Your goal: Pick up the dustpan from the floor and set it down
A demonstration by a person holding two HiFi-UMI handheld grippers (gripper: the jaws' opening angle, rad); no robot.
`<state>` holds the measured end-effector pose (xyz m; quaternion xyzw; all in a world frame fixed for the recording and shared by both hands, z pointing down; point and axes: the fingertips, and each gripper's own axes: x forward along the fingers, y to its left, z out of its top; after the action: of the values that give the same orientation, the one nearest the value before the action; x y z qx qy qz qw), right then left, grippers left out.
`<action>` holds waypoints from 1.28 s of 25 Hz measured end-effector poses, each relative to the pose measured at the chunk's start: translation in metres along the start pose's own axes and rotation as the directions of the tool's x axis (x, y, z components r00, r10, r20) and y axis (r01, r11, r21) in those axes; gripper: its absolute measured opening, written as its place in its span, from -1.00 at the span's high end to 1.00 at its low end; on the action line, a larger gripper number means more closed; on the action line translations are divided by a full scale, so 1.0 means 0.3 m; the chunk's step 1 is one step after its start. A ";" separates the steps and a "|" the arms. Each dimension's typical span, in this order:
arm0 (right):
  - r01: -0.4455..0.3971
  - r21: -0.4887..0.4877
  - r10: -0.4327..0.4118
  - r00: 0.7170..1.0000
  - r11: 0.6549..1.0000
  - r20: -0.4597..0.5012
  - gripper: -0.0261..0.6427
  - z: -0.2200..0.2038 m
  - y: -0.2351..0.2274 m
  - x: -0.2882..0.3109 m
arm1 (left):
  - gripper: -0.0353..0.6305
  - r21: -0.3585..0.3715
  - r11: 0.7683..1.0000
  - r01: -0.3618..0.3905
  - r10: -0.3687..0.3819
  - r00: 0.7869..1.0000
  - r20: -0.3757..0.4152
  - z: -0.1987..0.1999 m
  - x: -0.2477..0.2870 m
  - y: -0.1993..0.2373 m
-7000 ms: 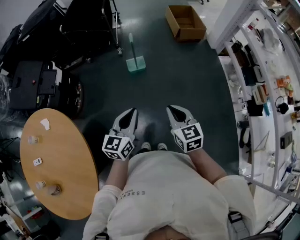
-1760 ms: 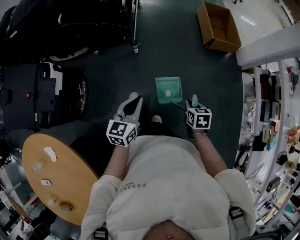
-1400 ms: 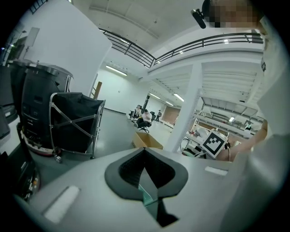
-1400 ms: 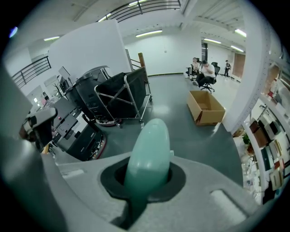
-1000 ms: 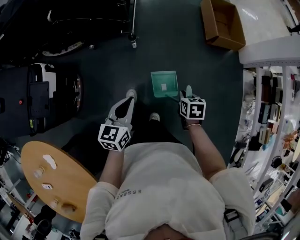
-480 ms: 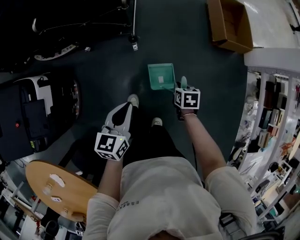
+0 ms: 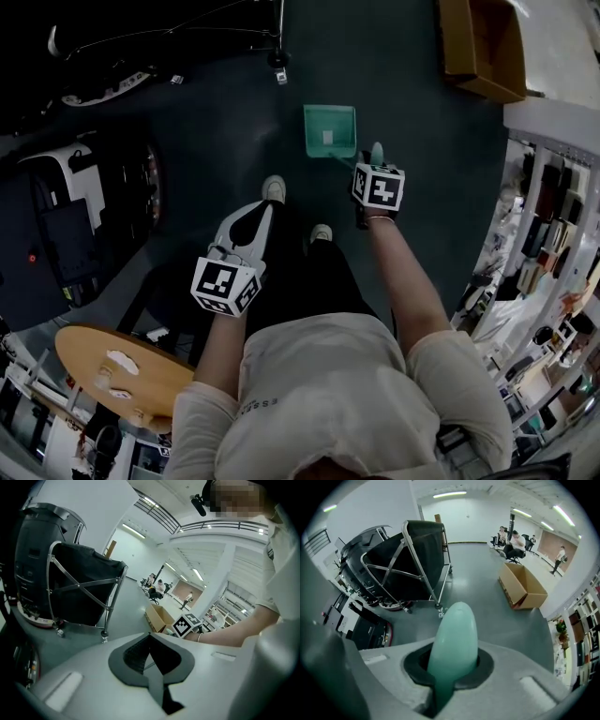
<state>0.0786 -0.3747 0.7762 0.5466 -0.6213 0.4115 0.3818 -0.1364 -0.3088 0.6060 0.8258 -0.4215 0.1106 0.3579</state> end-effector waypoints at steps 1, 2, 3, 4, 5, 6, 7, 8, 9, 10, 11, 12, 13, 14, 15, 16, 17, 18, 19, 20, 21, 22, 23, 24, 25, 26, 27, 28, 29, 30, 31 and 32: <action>0.007 -0.001 -0.007 1.000 1.000 -0.021 0.86 -0.018 -0.005 0.005 | 0.86 -0.001 1.000 -0.008 0.008 1.000 0.003 0.005 -0.006 0.014; 0.008 -0.002 -0.009 0.999 1.000 -0.038 0.69 -0.034 -0.006 0.009 | 0.86 -0.003 1.000 -0.014 0.014 1.000 0.007 0.010 -0.012 0.027; 0.010 -0.003 -0.010 0.999 1.000 -0.044 0.55 -0.047 -0.008 0.011 | 0.86 -0.005 1.000 -0.018 0.018 1.000 0.010 0.014 -0.018 0.036; 0.013 -0.005 -0.014 0.999 1.000 -0.038 0.42 -0.052 -0.010 0.006 | 0.86 -0.006 1.000 -0.019 0.019 1.000 0.010 0.015 -0.024 0.041; 0.018 -0.008 -0.018 1.000 1.000 -0.019 0.24 -0.048 -0.013 -0.004 | 0.86 -0.005 1.000 -0.016 0.016 1.000 0.008 0.014 -0.030 0.042; 0.019 -0.008 -0.019 1.000 1.000 0.006 0.12 -0.037 -0.014 -0.020 | 0.86 -0.004 1.000 -0.010 0.010 1.000 0.005 0.012 -0.036 0.039; 0.016 -0.005 -0.015 0.999 1.000 0.033 0.06 -0.022 -0.014 -0.041 | 0.86 -0.002 1.000 -0.003 0.003 1.000 0.002 0.011 -0.041 0.035; 0.013 0.000 -0.013 0.998 1.000 0.057 0.00 -0.007 -0.016 -0.066 | 0.86 0.001 1.000 0.002 -0.002 1.000 0.000 0.010 -0.047 0.030; 0.013 0.004 -0.014 0.997 1.000 0.078 -0.09 0.006 -0.020 -0.095 | 0.86 0.005 1.000 0.006 -0.006 1.000 -0.001 0.012 -0.053 0.024; 0.015 0.003 -0.015 0.995 1.000 0.099 -0.13 0.019 -0.026 -0.127 | 0.86 0.010 1.000 0.010 -0.010 1.000 -0.001 0.015 -0.057 0.015; 0.014 -0.002 -0.014 0.992 1.000 0.123 -0.15 0.032 -0.032 -0.162 | 0.86 0.017 1.000 0.014 -0.014 1.000 0.000 0.020 -0.060 0.004; 0.009 -0.008 -0.008 0.989 1.000 0.148 -0.15 0.045 -0.036 -0.200 | 0.86 0.025 0.999 0.020 -0.020 1.000 0.002 0.027 -0.062 -0.011; 0.001 -0.016 0.002 0.984 1.000 0.178 -0.15 0.058 -0.038 -0.242 | 0.86 0.036 0.999 0.027 -0.027 1.000 0.005 0.036 -0.065 -0.028; -0.008 -0.028 0.014 0.977 1.000 0.211 -0.15 0.070 -0.038 -0.288 | 0.86 0.047 0.998 0.034 -0.035 0.999 0.009 0.045 -0.071 -0.048; -0.016 -0.044 0.027 0.969 0.999 0.245 -0.15 0.076 -0.036 -0.340 | 0.86 0.060 0.997 0.040 -0.041 0.999 0.014 0.054 -0.080 -0.071; -0.026 -0.057 0.041 0.959 0.998 0.279 -0.15 0.078 -0.033 -0.394 | 0.86 0.074 0.996 0.044 -0.046 0.999 0.021 0.064 -0.094 -0.095; -0.040 -0.065 0.058 0.949 0.997 0.311 -0.15 0.078 -0.029 -0.450 | 0.86 0.090 0.995 0.045 -0.048 0.998 0.032 0.077 -0.111 -0.121; -0.057 -0.065 0.076 0.937 0.996 0.340 -0.14 0.074 -0.026 -0.507 | 0.86 0.107 0.993 0.043 -0.048 0.998 0.045 0.091 -0.130 -0.149; -0.076 -0.061 0.093 0.927 0.995 0.364 -0.12 0.067 -0.025 -0.565 | 0.86 0.122 0.992 0.041 -0.049 0.997 0.060 0.105 -0.149 -0.180; -0.089 -0.056 0.103 0.918 0.994 0.384 -0.02 0.053 -0.028 -0.624 | 0.86 0.135 0.990 0.039 -0.049 0.996 0.074 0.115 -0.169 -0.215; -0.091 -0.053 0.105 0.910 0.994 0.402 0.20 0.033 -0.036 -0.683 | 0.86 0.146 0.989 0.037 -0.050 0.995 0.088 0.121 -0.191 -0.255; -0.084 -0.055 0.099 0.901 0.995 0.422 0.49 0.010 -0.048 -0.743 | 0.86 0.155 0.987 0.036 -0.052 0.994 0.101 0.122 -0.214 -0.297; -0.072 -0.065 0.093 0.890 0.995 0.445 0.63 -0.014 -0.061 -0.802 | 0.86 0.165 0.986 0.033 -0.053 0.992 0.114 0.120 -0.236 -0.340; -0.061 -0.082 0.092 0.878 0.995 0.470 0.79 -0.038 -0.071 -0.858 | 0.86 0.175 0.984 0.030 -0.053 0.990 0.130 0.118 -0.259 -0.381; -0.057 -0.105 0.102 0.863 0.993 0.495 0.95 -0.062 -0.076 -0.911 | 0.86 0.183 0.983 0.023 -0.050 0.988 0.148 0.115 -0.283 -0.418; -0.062 -0.135 0.124 0.845 0.989 0.520 0.95 -0.086 -0.076 -0.959 | 0.86 0.190 0.982 0.012 -0.045 0.985 0.167 0.112 -0.308 -0.450; -0.073 -0.164 0.152 0.825 0.984 0.545 0.95 -0.111 -0.073 -1.004 | 0.86 0.196 0.981 -0.001 -0.036 0.982 0.187 0.108 -0.334 -0.478; -0.082 -0.190 0.178 0.804 0.978 0.568 0.95 -0.136 -0.070 -1.045 | 0.86 0.203 0.979 -0.017 -0.026 0.978 0.207 0.101 -0.362 -0.503; -0.086 -0.212 0.197 0.785 0.974 0.588 0.95 -0.163 -0.066 -1.082 | 0.86 0.208 0.977 -0.034 -0.015 0.974 0.227 0.092 -0.392 -0.523; -0.086 -0.230 0.212 0.768 0.969 0.605 0.95 -0.191 -0.063 -1.114 | 0.86 0.211 0.976 -0.051 -0.003 0.968 0.250 0.083 -0.424 -0.539; -0.084 -0.247 0.224 0.753 0.965 0.618 0.95 -0.220 -0.060 -1.142 | 0.86 0.207 0.976 -0.065 0.006 0.961 0.275 0.073 -0.457 -0.553; -0.082 -0.261 0.234 0.743 0.962 0.627 0.95 -0.247 -0.059 -1.167 | 0.86 0.199 0.977 -0.075 0.012 0.954 0.299 0.063 -0.487 -0.566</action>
<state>0.1370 -0.1791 0.4817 0.5556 -0.8005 0.1561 0.1619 -0.0976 -0.1656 0.4369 0.8564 -0.4746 0.0370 0.2001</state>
